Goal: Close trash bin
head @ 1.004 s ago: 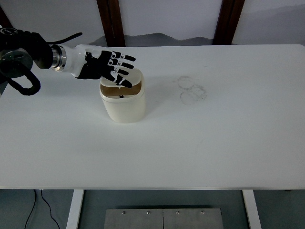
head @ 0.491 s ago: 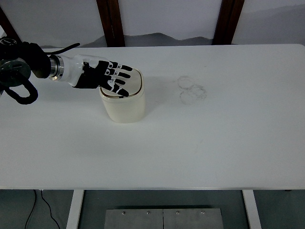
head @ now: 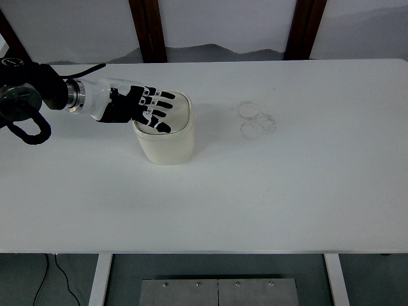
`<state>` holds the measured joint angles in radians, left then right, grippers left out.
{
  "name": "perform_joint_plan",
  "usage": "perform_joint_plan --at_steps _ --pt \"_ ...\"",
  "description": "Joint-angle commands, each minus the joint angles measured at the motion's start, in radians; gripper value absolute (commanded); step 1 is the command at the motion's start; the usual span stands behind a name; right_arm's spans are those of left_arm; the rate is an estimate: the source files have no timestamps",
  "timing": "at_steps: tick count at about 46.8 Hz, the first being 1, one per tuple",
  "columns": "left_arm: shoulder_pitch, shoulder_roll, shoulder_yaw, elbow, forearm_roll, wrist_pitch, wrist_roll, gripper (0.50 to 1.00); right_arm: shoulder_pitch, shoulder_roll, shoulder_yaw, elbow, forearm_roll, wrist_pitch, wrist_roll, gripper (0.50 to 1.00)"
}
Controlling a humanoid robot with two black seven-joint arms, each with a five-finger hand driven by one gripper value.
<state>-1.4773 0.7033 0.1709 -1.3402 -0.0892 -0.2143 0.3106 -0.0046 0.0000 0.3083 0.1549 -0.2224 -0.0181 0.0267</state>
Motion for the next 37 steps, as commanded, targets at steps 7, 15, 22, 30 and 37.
perform_joint_plan --at_steps 7,15,22,30,37 --pt "0.006 0.002 -0.001 0.001 0.0 0.001 0.001 1.0 0.0 0.0 0.0 0.0 0.0 0.0 0.001 0.995" --pt "0.002 0.004 -0.002 0.003 0.0 0.001 -0.001 1.0 0.0 0.0 0.0 0.0 0.0 0.0 -0.001 0.995" --pt "-0.001 0.004 -0.002 0.001 0.002 0.001 -0.001 1.0 0.0 0.0 0.0 0.0 0.0 0.0 0.001 0.995" --pt "-0.02 0.004 -0.005 0.001 0.0 0.001 -0.001 1.0 0.0 0.0 0.0 0.0 0.0 0.0 0.001 0.995" --pt "-0.041 0.004 -0.005 0.001 0.0 0.001 -0.001 1.0 0.0 0.0 0.0 0.0 0.0 0.0 0.001 0.995"
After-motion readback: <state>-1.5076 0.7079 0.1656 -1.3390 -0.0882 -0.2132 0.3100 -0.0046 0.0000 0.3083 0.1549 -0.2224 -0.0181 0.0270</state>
